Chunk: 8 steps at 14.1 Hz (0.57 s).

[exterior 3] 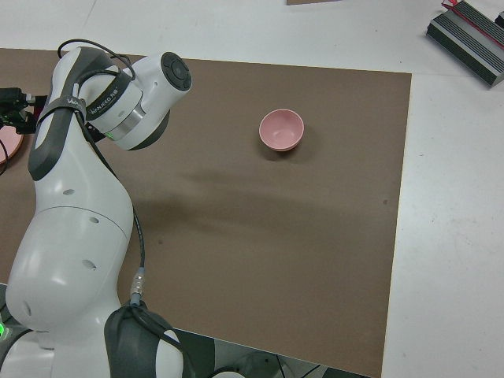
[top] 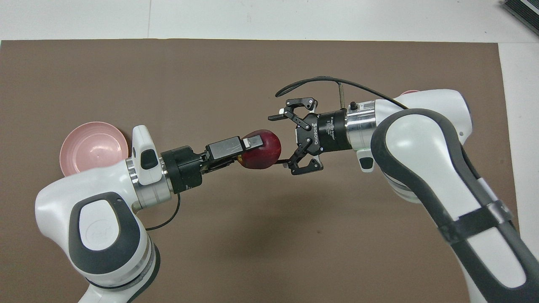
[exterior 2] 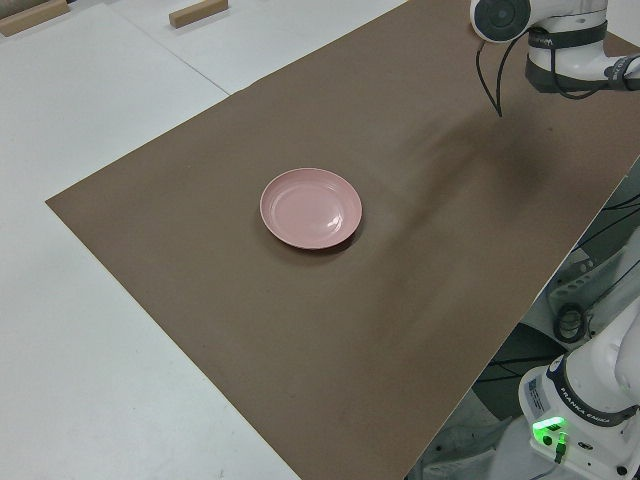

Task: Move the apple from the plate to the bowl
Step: 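Carry the apple toward the right gripper while the right gripper opens around it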

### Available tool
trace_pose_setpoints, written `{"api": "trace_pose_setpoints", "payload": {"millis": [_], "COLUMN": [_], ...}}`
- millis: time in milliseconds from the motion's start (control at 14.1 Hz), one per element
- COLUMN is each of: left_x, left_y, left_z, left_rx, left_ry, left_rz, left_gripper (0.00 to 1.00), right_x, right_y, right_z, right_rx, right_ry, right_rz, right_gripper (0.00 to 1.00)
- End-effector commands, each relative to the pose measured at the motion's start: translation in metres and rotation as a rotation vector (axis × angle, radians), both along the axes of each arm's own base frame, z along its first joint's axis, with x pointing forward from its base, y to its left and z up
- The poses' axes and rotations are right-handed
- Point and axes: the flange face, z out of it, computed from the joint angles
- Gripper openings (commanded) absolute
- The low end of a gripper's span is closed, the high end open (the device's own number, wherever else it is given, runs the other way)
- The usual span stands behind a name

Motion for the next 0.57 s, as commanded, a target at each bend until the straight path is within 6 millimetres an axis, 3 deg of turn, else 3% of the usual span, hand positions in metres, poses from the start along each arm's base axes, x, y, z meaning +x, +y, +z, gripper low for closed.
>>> {"api": "trace_pose_setpoints", "payload": {"millis": [0,498], "left_x": [-0.004,-0.001], "left_y": [-0.002,-0.002], "left_z": [0.001,0.001], "left_rx": [-0.006,-0.005], "left_ry": [-0.006,-0.004], "left_rz": [0.015,0.020], "left_gripper": [0.00,0.00], "right_x": [-0.002,-0.014], "right_y": [0.003,0.011], "right_z": [0.004,0.007], "right_rx": [0.026,0.057], "right_ry": [-0.041,-0.077], "right_rz": [0.027,0.158], "right_gripper": [1.00,1.00]}}
